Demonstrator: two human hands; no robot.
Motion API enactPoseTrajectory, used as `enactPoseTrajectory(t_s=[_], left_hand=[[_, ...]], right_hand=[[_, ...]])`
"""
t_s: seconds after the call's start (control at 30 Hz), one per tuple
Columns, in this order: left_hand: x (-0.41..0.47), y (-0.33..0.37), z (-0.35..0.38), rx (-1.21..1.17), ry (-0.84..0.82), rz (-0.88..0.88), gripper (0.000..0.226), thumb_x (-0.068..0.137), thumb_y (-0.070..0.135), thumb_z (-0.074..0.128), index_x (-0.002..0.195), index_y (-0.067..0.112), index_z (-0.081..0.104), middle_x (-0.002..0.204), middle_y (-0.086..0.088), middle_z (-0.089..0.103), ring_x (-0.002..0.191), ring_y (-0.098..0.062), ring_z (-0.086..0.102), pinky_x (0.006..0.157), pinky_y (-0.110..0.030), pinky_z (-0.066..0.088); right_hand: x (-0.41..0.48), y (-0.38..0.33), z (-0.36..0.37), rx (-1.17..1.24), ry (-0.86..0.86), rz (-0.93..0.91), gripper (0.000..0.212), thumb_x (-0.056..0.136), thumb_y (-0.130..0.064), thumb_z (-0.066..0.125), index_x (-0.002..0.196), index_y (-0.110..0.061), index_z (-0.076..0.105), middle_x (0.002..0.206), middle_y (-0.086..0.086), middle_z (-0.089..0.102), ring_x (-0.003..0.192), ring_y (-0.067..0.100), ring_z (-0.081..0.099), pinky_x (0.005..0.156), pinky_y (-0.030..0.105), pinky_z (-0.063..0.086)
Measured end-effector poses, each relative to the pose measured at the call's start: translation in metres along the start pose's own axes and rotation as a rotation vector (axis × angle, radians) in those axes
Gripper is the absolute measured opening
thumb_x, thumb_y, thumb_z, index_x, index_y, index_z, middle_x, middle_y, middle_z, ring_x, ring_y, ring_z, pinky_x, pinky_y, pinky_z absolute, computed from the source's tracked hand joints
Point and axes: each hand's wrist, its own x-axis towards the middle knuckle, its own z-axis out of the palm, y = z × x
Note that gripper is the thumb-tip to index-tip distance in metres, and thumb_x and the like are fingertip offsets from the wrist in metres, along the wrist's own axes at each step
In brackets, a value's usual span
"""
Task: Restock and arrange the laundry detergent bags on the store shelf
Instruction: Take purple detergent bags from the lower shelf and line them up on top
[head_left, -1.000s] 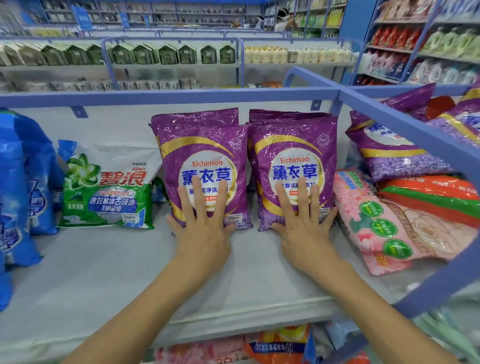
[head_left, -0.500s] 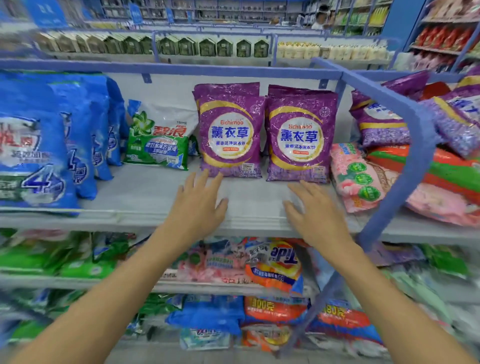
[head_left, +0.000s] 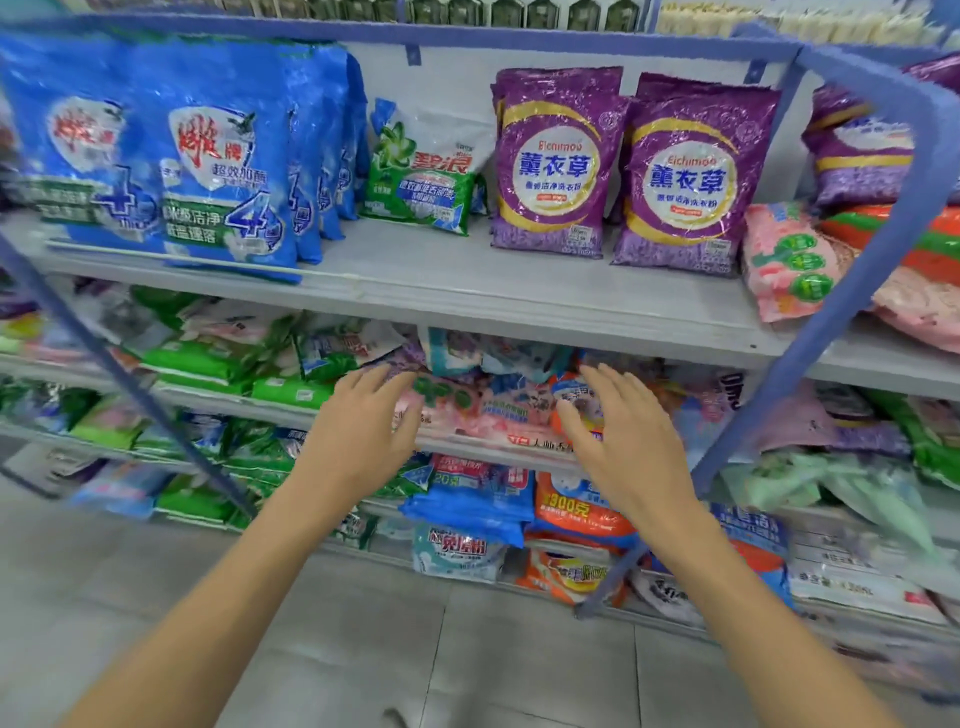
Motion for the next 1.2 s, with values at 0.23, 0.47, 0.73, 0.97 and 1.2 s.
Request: enactPoseTrajectory(t_s=[0.23, 0.47, 0.73, 0.97, 1.2], left_hand=[[-0.055, -0.087, -0.007, -0.085, 0.044, -0.148, 0.05, 0.101, 0.032, 0.057, 0.146, 0.01, 0.053, 0.147, -0.013, 0.054, 0.139, -0.034, 0.044, 0.113, -0.05, 0.04], [-0.096, -0.199, -0.007, -0.232, 0.092, -0.24, 0.046, 0.099, 0.032, 0.061, 0.142, 0.015, 0.058, 0.144, -0.007, 0.057, 0.135, -0.03, 0.049, 0.113, -0.049, 0.041], [-0.098, -0.272, 0.021, -0.38, 0.001, -0.296, 0.053, 0.096, 0.042, 0.054, 0.143, 0.019, 0.057, 0.148, -0.006, 0.054, 0.14, -0.026, 0.045, 0.117, -0.048, 0.037], [-0.05, -0.266, 0.07, -0.445, -0.057, -0.25, 0.049, 0.1, 0.038, 0.057, 0.144, 0.017, 0.056, 0.147, -0.005, 0.055, 0.138, -0.025, 0.047, 0.117, -0.041, 0.035], [0.038, -0.233, 0.099, -0.44, -0.078, -0.1, 0.047, 0.102, 0.035, 0.052, 0.146, 0.018, 0.052, 0.153, -0.003, 0.048, 0.143, -0.022, 0.041, 0.118, -0.038, 0.033]], right_hand=[[-0.02, -0.068, 0.051, 0.092, -0.017, -0.047, 0.054, 0.102, -0.048, 0.052, 0.148, -0.021, 0.05, 0.152, -0.001, 0.052, 0.143, 0.018, 0.043, 0.119, 0.039, 0.034], [-0.03, -0.16, 0.119, 0.218, -0.093, 0.065, 0.055, 0.103, -0.051, 0.048, 0.152, -0.026, 0.043, 0.157, -0.007, 0.045, 0.147, 0.013, 0.036, 0.119, 0.037, 0.033], [-0.023, -0.199, 0.182, 0.252, -0.12, 0.243, 0.057, 0.104, -0.047, 0.051, 0.155, -0.024, 0.04, 0.159, -0.007, 0.043, 0.147, 0.012, 0.036, 0.119, 0.034, 0.031], [0.015, -0.164, 0.21, 0.249, -0.104, 0.373, 0.058, 0.103, -0.05, 0.051, 0.153, -0.023, 0.043, 0.157, -0.003, 0.047, 0.143, 0.019, 0.043, 0.114, 0.038, 0.037], [0.105, -0.115, 0.241, 0.156, -0.078, 0.432, 0.042, 0.102, -0.046, 0.051, 0.13, -0.014, 0.057, 0.122, 0.009, 0.065, 0.115, 0.033, 0.06, 0.094, 0.042, 0.05]])
